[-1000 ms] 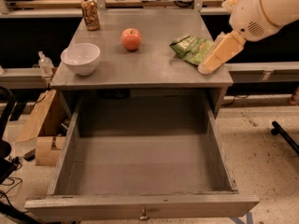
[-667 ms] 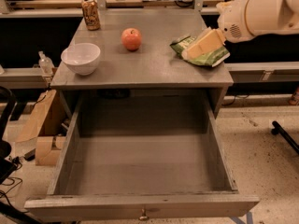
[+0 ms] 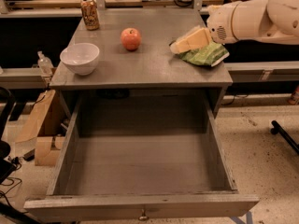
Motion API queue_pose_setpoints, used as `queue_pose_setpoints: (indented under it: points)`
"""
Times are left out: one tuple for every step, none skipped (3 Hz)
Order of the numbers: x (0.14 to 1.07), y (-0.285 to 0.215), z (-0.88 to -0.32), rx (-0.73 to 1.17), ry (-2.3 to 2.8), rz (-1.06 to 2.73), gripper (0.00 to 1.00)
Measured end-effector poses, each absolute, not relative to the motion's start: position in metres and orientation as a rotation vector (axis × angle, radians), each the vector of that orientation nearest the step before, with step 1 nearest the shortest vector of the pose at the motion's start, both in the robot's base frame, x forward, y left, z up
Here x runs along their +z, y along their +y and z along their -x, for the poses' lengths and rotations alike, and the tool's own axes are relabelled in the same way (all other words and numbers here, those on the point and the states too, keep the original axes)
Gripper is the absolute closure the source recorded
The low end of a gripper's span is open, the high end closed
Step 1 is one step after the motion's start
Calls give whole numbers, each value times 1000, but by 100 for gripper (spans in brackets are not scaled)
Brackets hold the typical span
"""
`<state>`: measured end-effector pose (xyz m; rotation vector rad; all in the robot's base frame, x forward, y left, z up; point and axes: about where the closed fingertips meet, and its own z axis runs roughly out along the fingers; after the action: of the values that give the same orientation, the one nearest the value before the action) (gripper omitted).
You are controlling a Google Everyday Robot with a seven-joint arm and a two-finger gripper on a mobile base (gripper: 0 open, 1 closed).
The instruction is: Place apple into top drawer
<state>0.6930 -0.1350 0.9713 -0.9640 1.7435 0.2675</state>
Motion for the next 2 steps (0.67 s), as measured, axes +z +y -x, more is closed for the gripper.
queue_pose_setpoints:
  points:
    - [967, -123, -707, 268, 1730, 973, 0]
    - [953, -79, -764, 300, 1639, 964, 0]
